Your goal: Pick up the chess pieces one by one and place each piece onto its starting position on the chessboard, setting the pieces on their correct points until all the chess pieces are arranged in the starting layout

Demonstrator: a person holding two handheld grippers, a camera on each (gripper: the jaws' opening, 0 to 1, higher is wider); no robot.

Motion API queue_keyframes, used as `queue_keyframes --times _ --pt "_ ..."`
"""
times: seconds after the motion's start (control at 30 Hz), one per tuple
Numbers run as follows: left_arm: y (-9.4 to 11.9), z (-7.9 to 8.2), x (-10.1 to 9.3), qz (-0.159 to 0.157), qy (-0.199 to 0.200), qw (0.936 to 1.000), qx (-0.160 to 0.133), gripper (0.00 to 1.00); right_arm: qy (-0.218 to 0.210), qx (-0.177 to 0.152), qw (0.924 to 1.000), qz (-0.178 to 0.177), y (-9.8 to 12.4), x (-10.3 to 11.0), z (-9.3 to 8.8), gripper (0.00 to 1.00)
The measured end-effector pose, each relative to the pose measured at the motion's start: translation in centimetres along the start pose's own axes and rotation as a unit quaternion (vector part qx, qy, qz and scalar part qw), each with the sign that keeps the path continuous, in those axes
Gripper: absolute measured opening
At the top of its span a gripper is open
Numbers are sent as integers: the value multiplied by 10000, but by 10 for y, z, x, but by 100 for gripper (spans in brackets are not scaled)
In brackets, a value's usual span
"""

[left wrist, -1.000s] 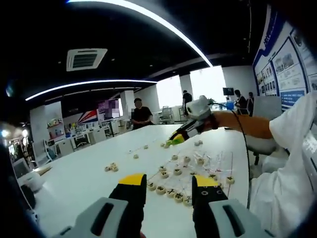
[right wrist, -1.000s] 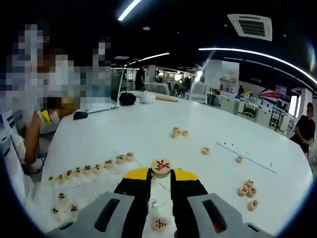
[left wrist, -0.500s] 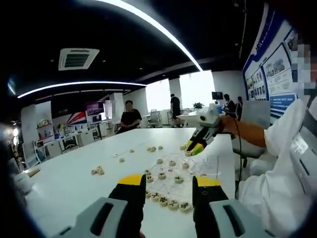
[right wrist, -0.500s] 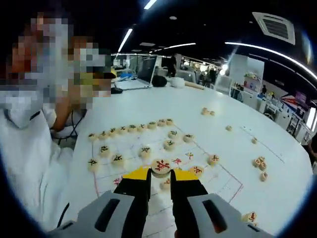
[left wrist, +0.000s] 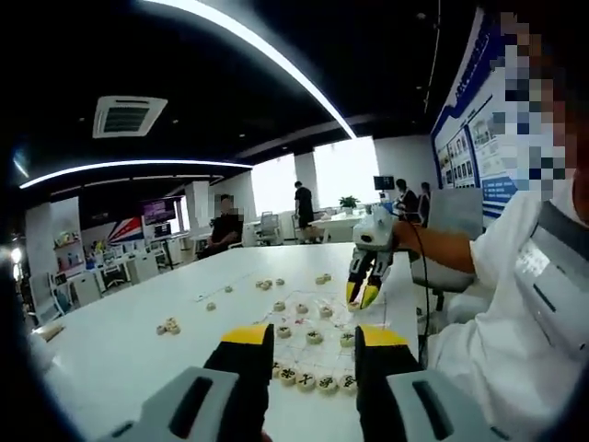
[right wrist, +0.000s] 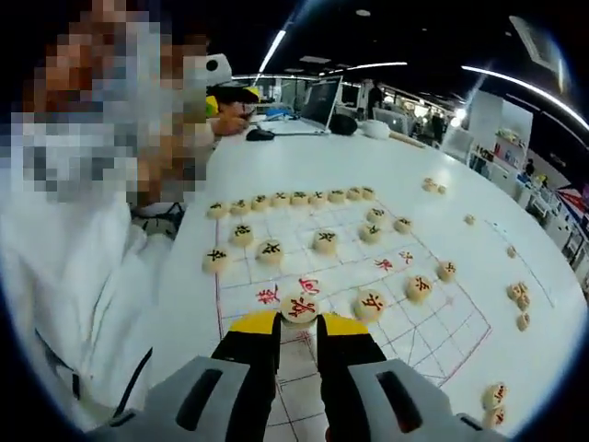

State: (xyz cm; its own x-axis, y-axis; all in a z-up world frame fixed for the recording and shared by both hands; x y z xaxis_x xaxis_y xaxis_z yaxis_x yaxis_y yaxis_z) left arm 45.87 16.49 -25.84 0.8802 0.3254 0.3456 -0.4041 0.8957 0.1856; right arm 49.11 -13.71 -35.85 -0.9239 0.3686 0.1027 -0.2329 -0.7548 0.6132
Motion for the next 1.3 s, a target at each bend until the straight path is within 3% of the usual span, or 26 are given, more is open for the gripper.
queue_keyframes --times 0.13,0.37,0.53,0.87,1.0,1.3 --pt "-1 1 0 -3 -15 10000 -1 37 -274 176 9994 -101 1 -9 -8 17" --pt "0 2 0 28 -16 10000 -12 37 -278 286 9992 85 -1 -8 -15 18" --pt "-1 3 -2 5 -34 10000 -12 37 -159 172 9997 8 4 -9 -11 28" --pt "2 4 1 59 -20 10000 -24 36 -33 -555 9984 60 7 -4 26 31" --pt "3 4 2 95 -16 9999 -27 36 -146 -941 9955 1 0 -9 56 34" --pt "7 5 5 174 -10 9998 -54 36 -565 -1134 9910 -428 -35 -35 107 34"
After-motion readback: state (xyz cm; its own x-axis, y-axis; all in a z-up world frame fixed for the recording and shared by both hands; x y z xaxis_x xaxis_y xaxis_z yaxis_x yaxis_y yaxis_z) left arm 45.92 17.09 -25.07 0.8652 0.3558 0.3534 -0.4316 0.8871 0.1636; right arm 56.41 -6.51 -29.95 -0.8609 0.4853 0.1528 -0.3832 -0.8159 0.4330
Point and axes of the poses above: the point that each gripper's makers call its tool centre point, and the gripper's own axes: y roughly backward along the fingers, x roughly to its left, z roughly out of its top, the point moved 5 cm from there along y, roughly backward along the fingers, and after that the axes turned 13 degrees about -y, right-handed, at the moved point
